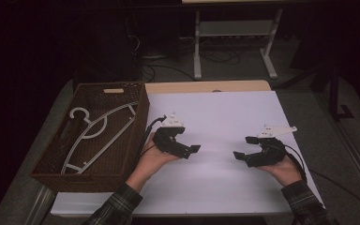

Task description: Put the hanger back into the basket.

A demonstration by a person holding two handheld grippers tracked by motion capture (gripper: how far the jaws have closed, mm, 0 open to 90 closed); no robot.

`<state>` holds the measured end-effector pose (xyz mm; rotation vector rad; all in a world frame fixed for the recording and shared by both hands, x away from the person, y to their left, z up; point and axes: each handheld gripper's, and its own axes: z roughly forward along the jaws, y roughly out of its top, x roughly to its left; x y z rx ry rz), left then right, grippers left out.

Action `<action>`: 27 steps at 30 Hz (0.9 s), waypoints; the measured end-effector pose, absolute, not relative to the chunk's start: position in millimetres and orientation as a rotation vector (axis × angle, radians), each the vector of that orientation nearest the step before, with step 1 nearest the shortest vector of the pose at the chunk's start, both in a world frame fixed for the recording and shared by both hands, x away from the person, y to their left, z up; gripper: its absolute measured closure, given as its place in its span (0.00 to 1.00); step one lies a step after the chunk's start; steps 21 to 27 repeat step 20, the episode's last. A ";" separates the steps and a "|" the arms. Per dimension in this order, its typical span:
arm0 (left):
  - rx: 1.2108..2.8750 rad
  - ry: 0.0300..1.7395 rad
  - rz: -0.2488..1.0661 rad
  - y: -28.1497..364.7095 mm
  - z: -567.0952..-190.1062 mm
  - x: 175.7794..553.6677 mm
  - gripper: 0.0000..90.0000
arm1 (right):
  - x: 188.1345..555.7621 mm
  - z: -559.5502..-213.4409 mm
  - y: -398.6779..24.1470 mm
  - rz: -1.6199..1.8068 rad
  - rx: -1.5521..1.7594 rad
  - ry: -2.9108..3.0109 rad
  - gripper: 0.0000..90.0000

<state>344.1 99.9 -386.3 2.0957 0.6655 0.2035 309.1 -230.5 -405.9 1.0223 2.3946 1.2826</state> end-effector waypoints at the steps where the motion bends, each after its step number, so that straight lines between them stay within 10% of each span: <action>1: 2.099 0.662 0.217 100.9 -388.6 343.7 0.09 | 309.0 -405.9 -230.4 1.282 1.021 2.396 0.22; 27: 2.051 0.650 0.223 120.5 -390.9 340.3 0.07 | 302.3 -401.5 -232.7 1.307 1.001 2.381 0.19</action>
